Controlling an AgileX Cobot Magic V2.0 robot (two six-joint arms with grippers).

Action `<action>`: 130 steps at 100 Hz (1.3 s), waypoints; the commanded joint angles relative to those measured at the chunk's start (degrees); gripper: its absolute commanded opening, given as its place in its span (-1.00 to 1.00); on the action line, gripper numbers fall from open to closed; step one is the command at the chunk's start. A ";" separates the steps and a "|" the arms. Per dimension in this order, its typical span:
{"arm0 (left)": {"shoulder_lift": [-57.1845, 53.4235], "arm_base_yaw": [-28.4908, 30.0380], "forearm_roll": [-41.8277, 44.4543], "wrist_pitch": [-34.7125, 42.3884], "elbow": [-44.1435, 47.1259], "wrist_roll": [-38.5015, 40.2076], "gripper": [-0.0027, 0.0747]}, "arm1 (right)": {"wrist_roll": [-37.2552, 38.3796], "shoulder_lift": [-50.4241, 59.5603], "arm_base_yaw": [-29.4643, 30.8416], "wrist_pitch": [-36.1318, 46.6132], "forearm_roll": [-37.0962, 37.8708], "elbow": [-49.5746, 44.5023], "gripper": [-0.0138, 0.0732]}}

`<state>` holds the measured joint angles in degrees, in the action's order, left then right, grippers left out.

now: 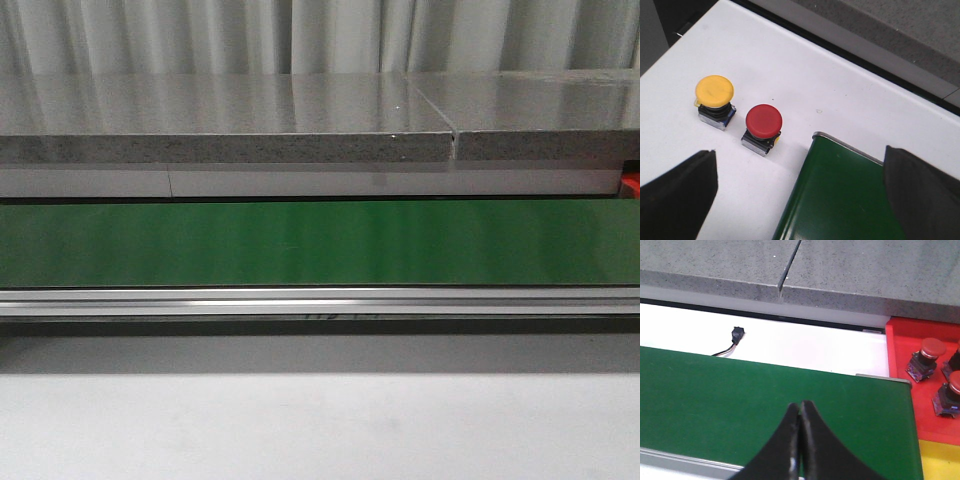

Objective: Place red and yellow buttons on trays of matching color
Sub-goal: 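Move the left gripper down to a red push button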

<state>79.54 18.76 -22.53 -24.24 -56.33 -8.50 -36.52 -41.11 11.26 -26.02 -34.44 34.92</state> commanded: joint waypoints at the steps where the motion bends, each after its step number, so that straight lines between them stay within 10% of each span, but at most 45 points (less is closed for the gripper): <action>1: 2.83 0.21 -1.09 2.38 -4.54 0.47 0.72 | -0.49 0.33 0.00 3.54 -0.89 1.81 -0.96; 130: 28.06 1.91 -1.09 2.44 -18.62 5.02 0.69 | -0.49 0.33 0.00 3.54 -0.89 1.81 -0.96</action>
<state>110.24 20.50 -22.53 -23.90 -73.11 -3.94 -36.52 -41.11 11.26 -26.02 -34.44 34.92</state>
